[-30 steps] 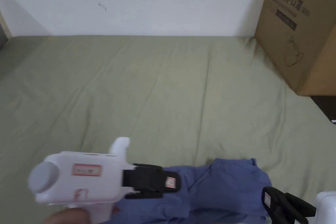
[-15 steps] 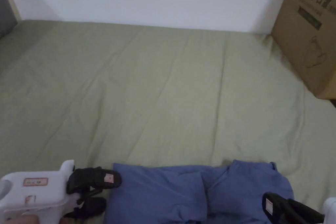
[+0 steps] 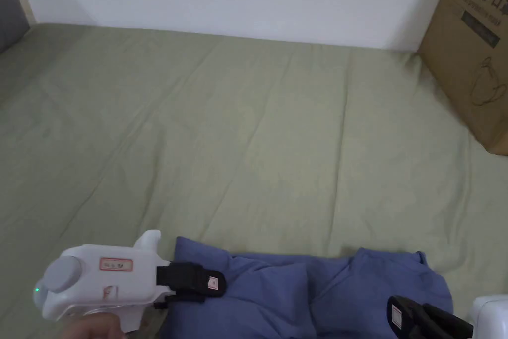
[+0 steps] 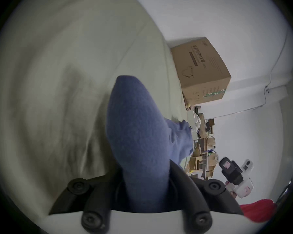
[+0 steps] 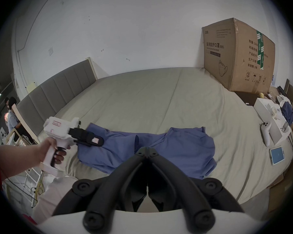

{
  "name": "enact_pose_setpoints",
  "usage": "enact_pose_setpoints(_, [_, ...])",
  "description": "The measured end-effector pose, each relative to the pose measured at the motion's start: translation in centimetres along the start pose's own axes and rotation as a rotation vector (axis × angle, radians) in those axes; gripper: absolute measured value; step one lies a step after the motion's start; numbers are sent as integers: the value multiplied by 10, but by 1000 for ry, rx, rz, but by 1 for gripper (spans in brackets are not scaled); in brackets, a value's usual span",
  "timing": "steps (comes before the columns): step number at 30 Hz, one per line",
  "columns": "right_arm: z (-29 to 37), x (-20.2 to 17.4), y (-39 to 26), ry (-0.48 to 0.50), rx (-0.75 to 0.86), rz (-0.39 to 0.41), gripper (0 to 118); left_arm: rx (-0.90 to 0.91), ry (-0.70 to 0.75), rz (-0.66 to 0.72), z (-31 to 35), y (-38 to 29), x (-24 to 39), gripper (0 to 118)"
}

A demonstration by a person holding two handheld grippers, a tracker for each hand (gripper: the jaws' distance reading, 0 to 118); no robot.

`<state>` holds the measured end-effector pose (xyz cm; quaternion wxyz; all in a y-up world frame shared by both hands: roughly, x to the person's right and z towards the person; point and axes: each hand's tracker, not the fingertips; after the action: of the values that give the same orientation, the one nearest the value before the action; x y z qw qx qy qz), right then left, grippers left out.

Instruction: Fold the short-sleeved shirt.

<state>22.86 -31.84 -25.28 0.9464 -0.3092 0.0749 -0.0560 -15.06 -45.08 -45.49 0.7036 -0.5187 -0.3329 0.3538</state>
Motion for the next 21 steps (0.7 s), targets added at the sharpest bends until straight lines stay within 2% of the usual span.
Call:
enact_pose_setpoints(2, [3,0,1,6,13,16,0,24,45,-4,30,2,16,7])
enact_pose_setpoints(4, [6,1,-1,13,29,26,0,55,169,-28,68,3,32,7])
enact_pose_setpoints(8, [11,5,-6,43,49,2,0,135,624,-125,112,1,77,7])
enact_pose_setpoints(9, [13,6,-7,50,49,-7,0,146,693,-168,113,1,88,7])
enact_pose_setpoints(11, [17,10,-10,59,52,-19,0,111,737,-259,102,0,109,7])
enact_pose_setpoints(13, [22,14,-13,56,64,-21,0,88,740,-296,82,-5,127,7])
enact_pose_setpoints(15, [29,20,-15,43,76,-19,0,63,630,-309,53,-6,145,7])
enact_pose_setpoints(17, [35,28,-16,28,87,-25,0,17,484,-219,20,-5,151,7])
enact_pose_setpoints(19, [39,36,-18,15,93,-46,0,-10,412,-139,-20,-4,155,8])
enact_pose_setpoints(20, [41,41,-19,8,95,-61,0,-30,380,-116,-41,-1,154,9])
enact_pose_setpoints(21, [43,44,-21,-1,95,-71,0,-65,350,-108,-60,0,156,23])
